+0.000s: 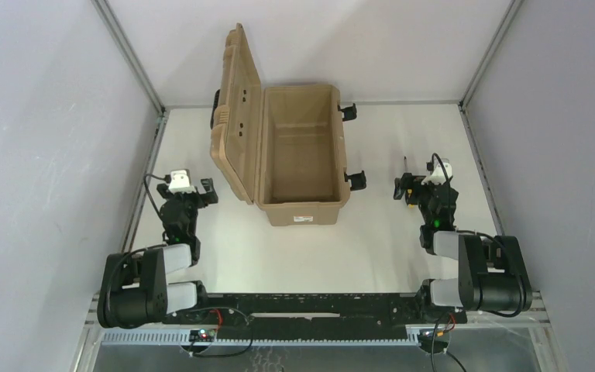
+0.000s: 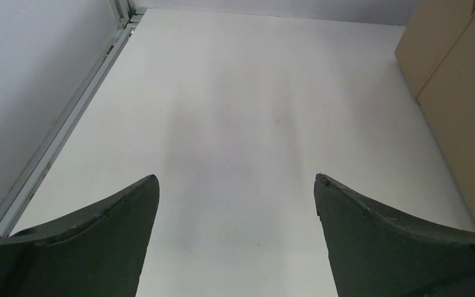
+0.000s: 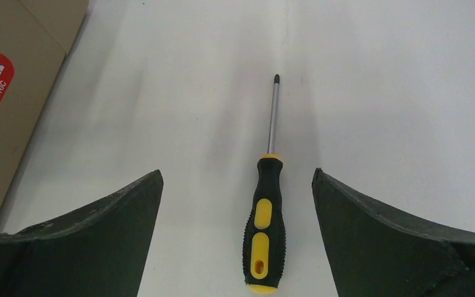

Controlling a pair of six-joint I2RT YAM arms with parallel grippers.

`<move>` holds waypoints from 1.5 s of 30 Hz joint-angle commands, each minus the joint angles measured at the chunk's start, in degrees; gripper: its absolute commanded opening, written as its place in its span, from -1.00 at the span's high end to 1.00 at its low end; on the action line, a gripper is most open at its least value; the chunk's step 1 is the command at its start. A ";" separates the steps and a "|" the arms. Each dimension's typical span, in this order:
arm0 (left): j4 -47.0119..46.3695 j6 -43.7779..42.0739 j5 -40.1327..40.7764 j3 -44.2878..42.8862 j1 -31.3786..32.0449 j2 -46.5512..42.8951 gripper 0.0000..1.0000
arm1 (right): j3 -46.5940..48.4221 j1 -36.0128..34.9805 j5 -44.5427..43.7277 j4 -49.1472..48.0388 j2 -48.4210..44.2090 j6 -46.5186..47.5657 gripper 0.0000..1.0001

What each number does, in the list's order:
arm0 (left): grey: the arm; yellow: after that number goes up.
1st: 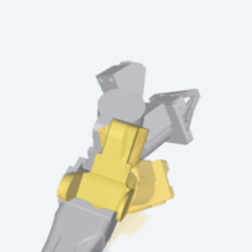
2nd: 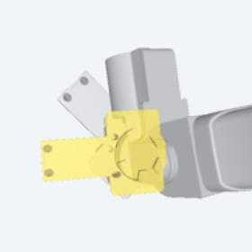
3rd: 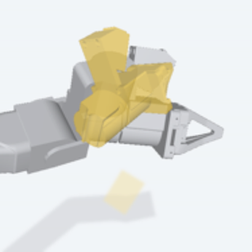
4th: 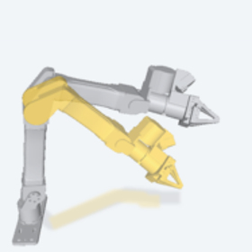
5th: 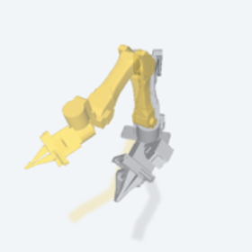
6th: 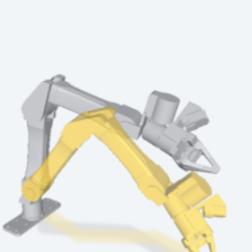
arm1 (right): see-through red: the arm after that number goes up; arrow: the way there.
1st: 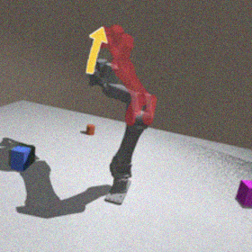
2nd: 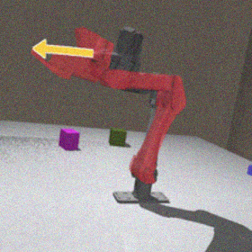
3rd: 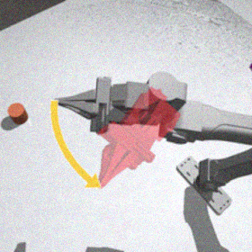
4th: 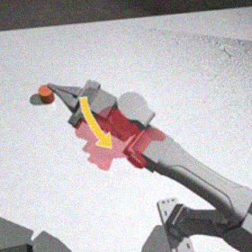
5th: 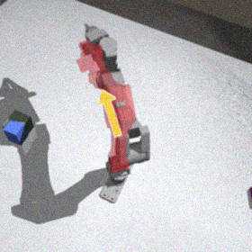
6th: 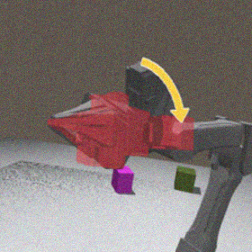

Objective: Put the screwdriver in the bin
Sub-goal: Pick up the screwdriver from the center of the board.

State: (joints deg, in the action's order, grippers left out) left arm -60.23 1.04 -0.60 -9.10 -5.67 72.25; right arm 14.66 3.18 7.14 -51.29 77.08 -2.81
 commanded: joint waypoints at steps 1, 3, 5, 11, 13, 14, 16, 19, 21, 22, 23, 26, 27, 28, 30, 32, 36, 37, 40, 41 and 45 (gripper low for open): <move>-2.09 -0.95 -0.10 -0.75 0.05 -0.38 -1.00 | 0.29 -0.28 -0.46 -2.47 0.29 0.83 -0.99; -2.09 -0.95 -0.12 -0.76 0.04 -0.35 -1.00 | 0.24 -0.28 -0.46 -2.50 0.27 0.79 -0.99; -2.09 -0.95 -0.18 -0.74 -0.01 -0.35 -1.00 | 0.20 -0.36 -0.68 -2.52 0.26 0.85 -0.99; -2.09 -0.95 -0.19 -0.80 0.00 -0.35 -1.00 | 0.26 -0.28 -0.47 -2.58 0.26 0.79 -0.99; -2.09 -0.93 -0.18 -0.78 0.00 -0.36 -1.00 | 0.33 -0.28 -0.46 -2.59 0.27 0.83 -0.99; -2.09 -0.95 -0.19 -0.75 0.01 -0.35 -1.00 | 0.26 -0.28 -0.46 -2.52 0.29 0.81 -0.99; -2.09 -0.95 -0.19 -0.76 -0.04 -0.31 -1.00 | 0.27 -0.28 -0.43 -2.58 0.27 0.79 -0.99; -2.09 -0.95 -0.16 -0.81 -0.04 -0.35 -1.00 | 0.65 -0.05 -0.65 -2.14 0.55 0.44 -0.99; -2.07 -0.95 -0.19 -0.76 -0.04 -0.36 -1.00 | 0.65 -0.15 -1.06 -1.96 0.53 0.48 -0.99; -2.08 -0.95 -0.15 -0.78 -0.04 -0.35 -1.00 | 0.60 -0.33 -1.37 -1.98 0.41 0.50 -0.99; -2.09 -0.95 -0.18 -0.74 0.00 -0.40 -1.00 | 0.60 -0.37 -1.42 -1.94 0.36 0.57 -0.99; -2.09 -0.95 -0.19 -0.75 -0.02 -0.35 -1.00 | 0.55 -0.37 -1.34 -1.71 0.12 0.65 -0.99; -2.09 -0.95 -0.19 -0.74 -0.04 -0.35 -1.00 | 0.81 -0.41 -1.51 -1.07 -0.14 0.62 -0.99; -2.09 -0.95 -0.19 -0.81 -0.02 -0.35 -1.00 | 1.68 -0.59 -1.47 0.94 -0.66 0.84 -0.99; -2.08 -0.95 -0.19 -0.74 0.00 -0.35 -1.00 | 4.39 -1.03 -1.08 6.58 -1.86 1.75 -0.99; -2.09 -0.95 -0.19 -0.80 -0.03 -0.41 -1.00 | 6.83 -1.23 -1.18 11.45 -2.46 2.09 -0.99; -2.09 -0.95 -0.19 -0.74 -0.04 -0.40 -1.00 | 9.57 -1.33 -1.86 18.02 -3.85 2.69 -0.99; -2.09 -0.95 -0.19 -0.74 -0.04 -0.42 -1.00 | 10.49 -1.40 -1.71 19.88 -4.37 2.72 -0.99; -2.09 -0.95 -0.19 -0.77 -0.06 -0.41 -1.00 | 12.77 -1.86 -2.03 26.04 -6.54 4.83 -0.99; -2.09 -0.95 -0.19 -0.74 0.02 -0.47 -1.00 | 13.75 -2.14 -2.60 28.54 -7.23 5.15 -0.97; -2.08 -0.95 -0.28 -0.74 0.05 -0.44 -1.00 | 17.93 -2.56 -2.57 40.80 -9.14 4.91 -0.94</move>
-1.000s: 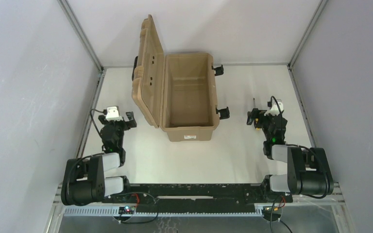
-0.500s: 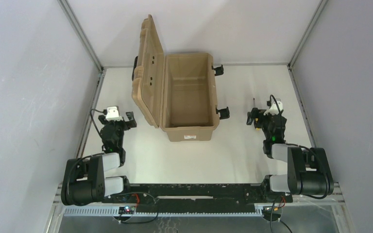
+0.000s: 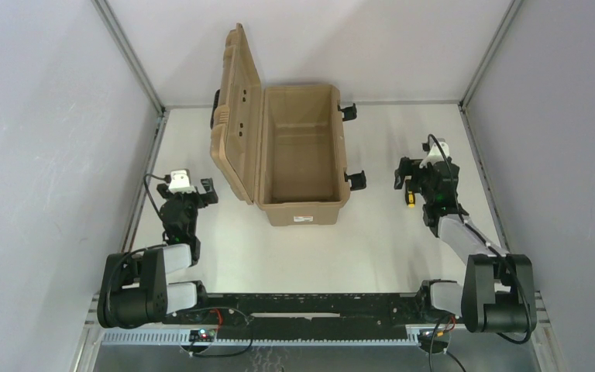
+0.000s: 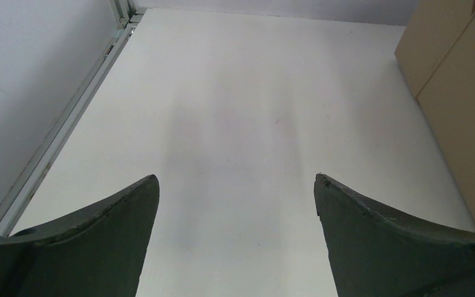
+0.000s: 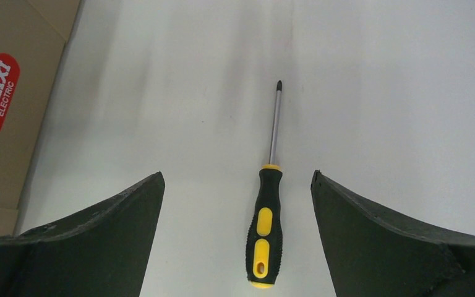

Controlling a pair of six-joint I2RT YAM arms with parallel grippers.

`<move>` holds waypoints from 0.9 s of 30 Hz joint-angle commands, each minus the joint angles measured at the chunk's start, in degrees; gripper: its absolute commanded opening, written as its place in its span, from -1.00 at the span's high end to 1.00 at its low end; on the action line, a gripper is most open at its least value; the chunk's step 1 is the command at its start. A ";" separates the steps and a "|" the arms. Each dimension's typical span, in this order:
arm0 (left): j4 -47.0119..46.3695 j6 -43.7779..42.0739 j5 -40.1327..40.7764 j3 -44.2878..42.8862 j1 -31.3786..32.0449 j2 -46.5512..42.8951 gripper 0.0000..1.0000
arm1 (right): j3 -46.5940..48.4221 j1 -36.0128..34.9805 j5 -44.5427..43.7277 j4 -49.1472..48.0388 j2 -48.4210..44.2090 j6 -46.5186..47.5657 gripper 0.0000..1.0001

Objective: Put the screwdriver in the bin
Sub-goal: Pick up the screwdriver from the center of the board.

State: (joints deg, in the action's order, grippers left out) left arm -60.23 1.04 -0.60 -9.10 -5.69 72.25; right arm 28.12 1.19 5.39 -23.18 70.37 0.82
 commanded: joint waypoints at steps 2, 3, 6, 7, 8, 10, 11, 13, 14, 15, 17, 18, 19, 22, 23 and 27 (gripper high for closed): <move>-2.07 -0.95 -0.28 -0.82 -0.04 -0.44 -1.00 | 6.72 -0.47 -0.59 18.18 -2.10 0.69 -0.95; -2.08 -0.95 -0.28 -0.79 -0.05 -0.44 -1.00 | 8.02 -0.35 -0.48 21.06 -1.38 0.53 -0.95; -2.09 -0.95 -0.29 -0.76 -0.06 -0.44 -1.00 | 12.09 -0.02 -0.10 29.84 1.17 0.10 -0.96; -2.09 -0.95 -0.28 -0.77 -0.11 -0.44 -1.00 | 13.46 0.25 0.94 32.35 2.15 0.06 -0.97; -2.04 -0.95 -0.28 -0.79 -0.04 -0.40 -1.00 | 15.22 0.38 1.75 34.50 3.35 -0.09 -0.99; -2.08 -0.93 -0.28 -0.75 -0.07 -0.44 -1.00 | 17.78 0.47 2.26 38.33 5.85 -0.36 -0.99; -2.09 -0.94 -0.30 -0.77 -0.05 -0.44 -1.00 | 18.92 0.43 2.48 39.81 7.05 -0.49 -0.99; -2.03 -0.95 -0.28 -0.79 -0.02 -0.44 -1.00 | 20.52 0.18 1.90 42.10 8.93 -0.55 -0.99; -2.07 -0.95 -0.28 -0.80 -0.06 -0.44 -0.99 | 21.17 0.18 1.83 42.90 9.75 -0.56 -0.99; -2.01 -0.95 -0.28 -0.82 -0.05 -0.49 -1.00 | 21.84 0.16 1.70 43.72 10.60 -0.56 -0.99; -2.00 -0.95 -0.28 -0.74 -0.02 -0.44 -1.00 | 23.42 0.21 1.40 45.96 12.69 -0.56 -0.99; -2.01 -0.95 -0.28 -0.76 -0.03 -0.44 -1.00 | 24.25 0.14 1.13 47.01 14.25 -0.56 -0.99; -2.00 -0.95 -0.28 -0.75 -0.03 -0.44 -1.00 | 24.91 0.17 0.83 47.87 15.33 -0.56 -0.98; -2.00 -0.95 -0.28 -0.82 -0.02 -0.44 -1.00 | 26.12 0.29 -0.19 49.00 17.41 -0.56 -0.96; -2.00 -0.95 -0.28 -0.75 -0.09 -0.44 -1.00 | 26.38 0.24 -0.55 48.97 17.77 -0.56 -0.95; -2.00 -0.95 -0.28 -0.74 -0.05 -0.44 -1.00 | 27.98 0.28 -1.62 49.46 19.43 -0.56 -0.92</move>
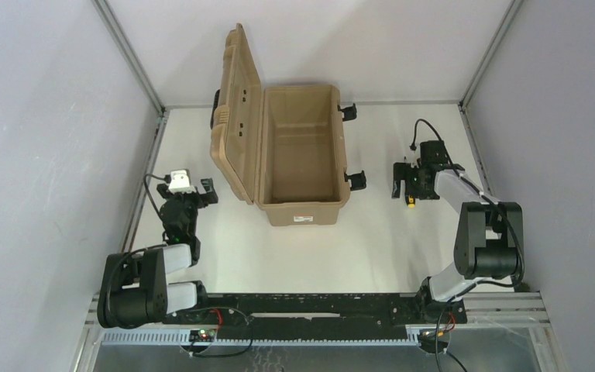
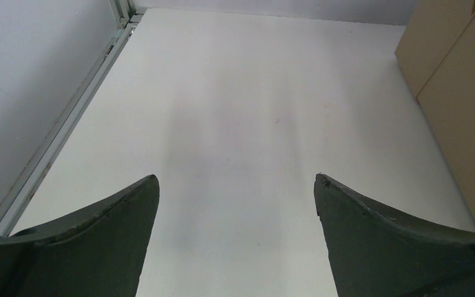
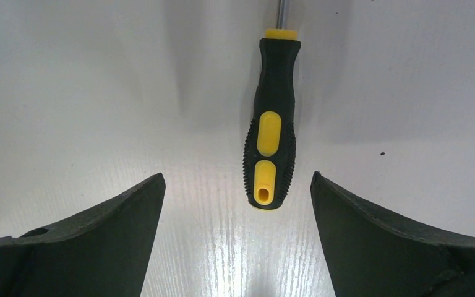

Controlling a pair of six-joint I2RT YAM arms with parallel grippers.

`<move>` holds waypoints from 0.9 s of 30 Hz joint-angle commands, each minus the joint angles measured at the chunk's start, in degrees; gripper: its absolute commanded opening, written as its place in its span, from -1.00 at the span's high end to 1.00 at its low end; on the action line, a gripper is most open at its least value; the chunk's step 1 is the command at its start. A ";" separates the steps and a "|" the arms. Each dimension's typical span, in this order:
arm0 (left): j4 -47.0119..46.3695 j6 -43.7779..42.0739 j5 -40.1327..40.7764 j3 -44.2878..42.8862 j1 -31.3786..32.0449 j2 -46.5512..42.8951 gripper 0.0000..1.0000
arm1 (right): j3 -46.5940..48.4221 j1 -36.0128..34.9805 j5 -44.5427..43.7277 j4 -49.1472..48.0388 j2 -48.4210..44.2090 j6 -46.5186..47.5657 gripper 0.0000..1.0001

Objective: Put the screwdriver in the bin
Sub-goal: Pick up the screwdriver from the center of the board.

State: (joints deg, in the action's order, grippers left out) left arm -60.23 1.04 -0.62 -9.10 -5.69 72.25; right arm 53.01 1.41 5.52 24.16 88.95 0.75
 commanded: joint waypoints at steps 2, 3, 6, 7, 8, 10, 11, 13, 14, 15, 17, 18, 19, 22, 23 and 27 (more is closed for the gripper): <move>-2.00 -0.95 -0.26 -0.78 -0.03 -0.44 -1.00 | 3.99 0.02 -2.64 2.83 1.96 -0.49 -0.89; -2.00 -0.93 -0.26 -0.76 -0.04 -0.42 -1.00 | 4.35 0.08 -3.15 3.04 2.42 -0.49 -0.88; -2.00 -0.95 -0.26 -0.76 -0.04 -0.44 -1.00 | 5.00 0.11 -4.53 3.32 3.58 -1.37 -0.83; -2.00 -0.95 -0.26 -0.75 -0.12 -0.44 -1.00 | 5.23 0.13 -4.68 3.46 4.01 -1.37 -0.80; -2.00 -0.95 -0.28 -0.74 -0.11 -0.44 -1.00 | 5.52 0.16 -4.80 3.75 4.44 -1.37 -0.77; -2.00 -0.95 -0.26 -0.77 -0.02 -0.51 -1.00 | 5.88 0.09 -4.82 4.01 5.01 -1.07 -0.72; -2.00 -0.95 -0.26 -0.75 -0.03 -0.45 -1.00 | 6.11 0.23 -4.86 4.11 5.28 -0.95 -0.69; -2.00 -0.95 -0.26 -0.76 -0.02 -0.44 -1.00 | 6.57 0.14 -4.90 4.31 5.89 -0.86 -0.65; -2.00 -0.95 -0.26 -0.79 -0.03 -0.40 -1.00 | 6.76 0.15 -5.01 4.38 6.17 -0.84 -0.63; -2.00 -0.95 -0.26 -0.76 -0.02 -0.44 -1.00 | 6.90 0.10 -5.03 4.44 6.48 -0.85 -0.59; -2.00 -0.95 -0.33 -0.78 -0.05 -0.44 -1.00 | 7.38 0.10 -5.23 4.70 6.95 -0.84 -0.54; -2.00 -0.95 -0.33 -0.78 -0.07 -0.44 -1.00 | 7.45 0.09 -5.32 4.75 7.16 -0.84 -0.50; -2.00 -0.95 -0.34 -0.77 -0.03 -0.44 -1.00 | 7.57 0.08 -5.42 4.82 7.32 -0.84 -0.46; -2.00 -0.95 -0.32 -0.76 -0.05 -0.44 -1.00 | 7.94 0.11 -5.52 5.09 7.92 -0.84 -0.37; -2.00 -0.95 -0.34 -0.77 -0.06 -0.44 -1.00 | 7.93 0.04 -5.52 5.04 8.11 -0.84 -0.36; -2.00 -0.95 -0.34 -0.77 -0.09 -0.45 -1.00 | 8.04 0.01 -5.52 4.85 8.67 -0.84 -0.28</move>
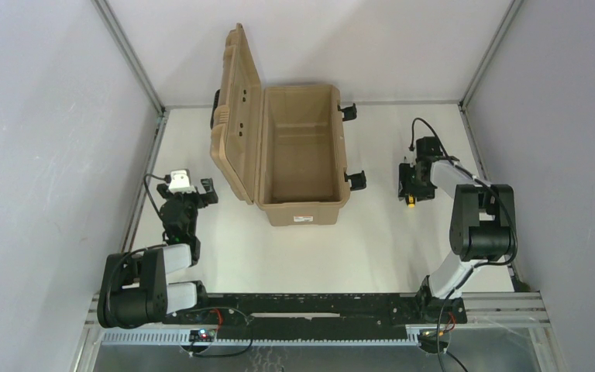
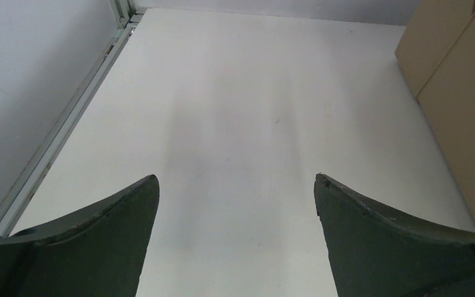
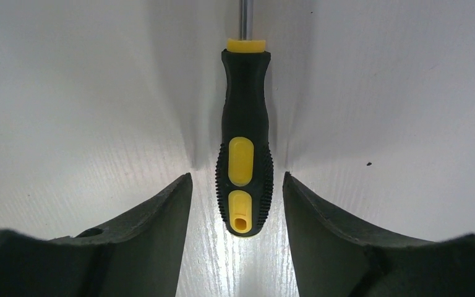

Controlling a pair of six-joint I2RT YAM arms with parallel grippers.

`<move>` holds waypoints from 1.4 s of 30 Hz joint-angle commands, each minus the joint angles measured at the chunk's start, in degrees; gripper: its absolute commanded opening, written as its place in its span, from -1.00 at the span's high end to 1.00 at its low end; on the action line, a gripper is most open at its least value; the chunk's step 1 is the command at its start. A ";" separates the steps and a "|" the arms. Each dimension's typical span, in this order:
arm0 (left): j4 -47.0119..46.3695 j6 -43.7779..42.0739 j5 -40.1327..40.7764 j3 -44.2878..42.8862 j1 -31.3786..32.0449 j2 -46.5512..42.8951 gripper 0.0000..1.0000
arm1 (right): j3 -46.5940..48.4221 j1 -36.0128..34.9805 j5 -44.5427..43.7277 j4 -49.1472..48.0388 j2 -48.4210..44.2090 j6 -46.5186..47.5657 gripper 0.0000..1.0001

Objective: Put the screwdriver in the bin
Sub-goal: Pick up the screwdriver from the center of the board.

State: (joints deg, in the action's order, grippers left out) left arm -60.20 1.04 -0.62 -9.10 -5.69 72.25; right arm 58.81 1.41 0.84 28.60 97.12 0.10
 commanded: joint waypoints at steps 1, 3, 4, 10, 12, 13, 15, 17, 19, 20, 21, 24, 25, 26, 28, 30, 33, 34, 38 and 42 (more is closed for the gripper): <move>-2.02 -0.95 -0.34 -0.79 -0.07 -0.51 -1.00 | 2.34 -0.06 -0.84 0.31 0.66 -0.19 -0.26; -2.02 -0.95 -0.34 -0.79 -0.02 -0.44 -1.00 | 2.60 -0.02 -2.19 0.32 1.06 -0.19 -0.25; -2.02 -0.95 -0.34 -0.81 -0.04 -0.44 -1.00 | 2.75 -0.08 -2.52 0.31 1.24 -0.19 -0.23; -2.02 -0.95 -0.34 -0.76 -0.02 -0.45 -1.00 | 3.24 -0.43 -3.48 0.61 2.52 -0.19 -0.12; -2.02 -0.95 -0.34 -0.76 -0.02 -0.44 -1.00 | 3.24 -0.47 -3.60 0.51 2.80 -0.19 -0.09; -2.02 -0.95 -0.34 -0.75 -0.04 -0.44 -1.00 | 3.24 -0.53 -3.61 0.42 2.98 -0.19 -0.08; -2.02 -0.95 -0.34 -0.74 -0.04 -0.44 -1.00 | 3.24 -0.54 -3.29 0.28 3.11 -0.19 -0.02; -2.02 -0.95 -0.30 -0.78 -0.06 -0.46 -1.00 | 3.24 -0.56 -3.05 0.26 3.31 -0.19 0.00; -2.02 -0.95 -0.32 -0.81 -0.02 -0.44 -1.00 | 3.24 -0.57 -2.93 0.08 3.55 -0.19 0.05; -2.02 -0.95 -0.34 -0.76 -0.04 -0.44 -1.00 | 3.23 -0.62 -2.77 0.03 3.64 -0.19 0.08; -2.02 -0.95 -0.34 -0.80 -0.02 -0.49 -1.00 | 3.24 -0.59 -2.61 0.09 3.66 -0.19 0.11; -2.02 -0.95 -0.34 -0.74 -0.07 -0.44 -1.00 | 3.24 -0.62 -2.51 0.22 3.78 -0.19 0.17; -2.02 -0.95 -0.34 -0.74 -0.07 -0.44 -1.00 | 3.24 -0.61 -2.50 0.27 3.78 -0.19 0.25; -2.02 -0.95 -0.34 -0.75 -0.07 -0.42 -1.00 | 3.24 -0.56 -2.61 0.31 3.78 -0.19 0.29; -2.02 -0.94 -0.34 -0.78 -0.14 -0.44 -1.00 | 3.24 -0.59 -2.60 0.45 3.63 -0.19 0.33; -2.02 -0.95 -0.34 -0.79 -0.11 -0.44 -1.00 | 3.20 -0.74 -2.53 0.48 3.32 -0.19 0.44; -2.02 -0.95 -0.33 -0.79 -0.16 -0.49 -1.00 | 3.24 -0.81 -2.72 0.56 2.25 -0.19 0.57; -2.02 -0.95 -0.34 -0.77 -0.13 -0.45 -1.00 | 3.40 -0.86 -2.86 0.76 1.87 -0.19 0.61; -2.02 -0.95 -0.37 -0.75 -0.13 -0.44 -1.00 | 4.96 -0.93 -2.90 2.28 0.86 -0.19 0.79; -2.02 -0.95 -0.34 -0.75 -0.15 -0.44 -1.00 | 6.10 -1.08 -2.41 3.26 -0.09 -0.26 0.95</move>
State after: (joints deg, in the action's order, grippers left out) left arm -60.20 1.04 -0.62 -9.10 -5.69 72.25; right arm 61.95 0.80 -1.48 30.63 100.03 0.08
